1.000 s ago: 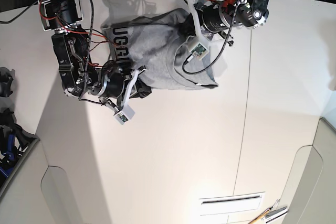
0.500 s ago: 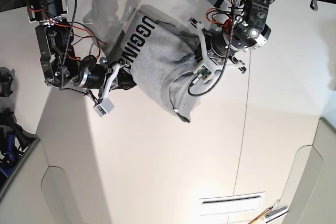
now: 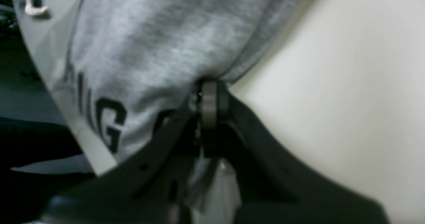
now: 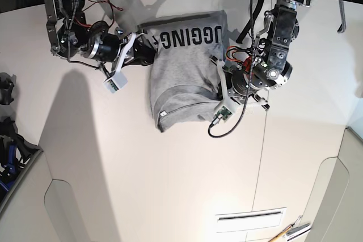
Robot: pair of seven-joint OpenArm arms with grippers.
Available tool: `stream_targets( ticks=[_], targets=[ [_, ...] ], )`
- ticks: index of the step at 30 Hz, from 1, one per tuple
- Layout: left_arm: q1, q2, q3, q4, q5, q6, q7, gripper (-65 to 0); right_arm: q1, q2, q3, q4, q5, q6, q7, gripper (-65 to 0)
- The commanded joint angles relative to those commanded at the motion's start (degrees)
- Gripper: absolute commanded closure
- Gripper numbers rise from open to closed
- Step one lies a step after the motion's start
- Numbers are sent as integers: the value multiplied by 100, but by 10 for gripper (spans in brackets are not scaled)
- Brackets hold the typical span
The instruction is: Fold the T-shirt properly
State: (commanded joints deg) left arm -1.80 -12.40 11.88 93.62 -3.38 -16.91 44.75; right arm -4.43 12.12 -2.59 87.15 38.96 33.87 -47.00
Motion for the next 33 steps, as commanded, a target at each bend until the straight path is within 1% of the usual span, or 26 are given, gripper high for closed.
stream_targets(
  ticks=[4, 6, 7, 8, 9, 12, 17, 18, 19, 20, 21, 22, 25, 28, 30, 33],
  targets=[
    [-26, 0, 0, 0, 0, 2, -85, -13, -4, -120, 0, 0, 4, -2, 4, 0],
    [-52, 0, -2, 2, -2, 4, -87, -13, -4, -122, 0, 0, 4, 0, 2, 0],
    [-87, -2, -2, 2, -2, 31, -85, -13, -4, -120, 0, 0, 2, 0, 2, 0],
    [-127, 0, -2, 9, 0, 116, -83, -13, -4, -120, 0, 0, 2, 0, 0, 0],
    [-170, -4, -2, 33, 0, 133, -72, -13, -4, -120, 0, 0, -2, 0, 2, 0],
    [-186, -37, -2, 232, 0, 127, 201, -13, -7, -118, 68, 2, -105, 0, -46, 0],
    [114, -367, -2, 782, -24, 133, 269, -13, -7, -114, 549, 57, -122, 0, -146, 0],
    [208, -446, -17, 927, -28, 151, 286, -13, -7, -98, 662, 83, -116, 2, -225, 0],
    [323, -511, -52, 1075, -46, 247, 317, -13, -7, -52, 748, 114, -90, 4, -350, 0],
    [463, -568, -109, 1222, -66, 330, 343, -13, -7, 17, 807, 144, -61, 4, -498, 0],
    [629, -608, -188, 1370, -68, 374, 356, -13, -7, 129, 839, 170, 24, 46, -638, 0],
    [809, -629, -293, 1523, -68, 389, 356, -13, -22, 271, 848, 195, 151, 48, -710, 0],
    [1414, -667, -645, 1989, -151, 378, 382, -13, -175, 752, 848, 358, 525, 48, -726, 0],
    [2094, -664, -1040, 2455, -389, 245, 507, -13, -514, 1169, 848, 688, 785, 55, -730, 0],
    [2605, -664, -1276, 2717, -542, 212, 525, -13, -778, 1440, 846, 914, 1043, 90, -846, 0],
    [3379, -662, -1480, 2944, -581, 240, 522, -13, -1147, 1840, 846, 1134, 1572, 92, -1075, 0]
  ],
)
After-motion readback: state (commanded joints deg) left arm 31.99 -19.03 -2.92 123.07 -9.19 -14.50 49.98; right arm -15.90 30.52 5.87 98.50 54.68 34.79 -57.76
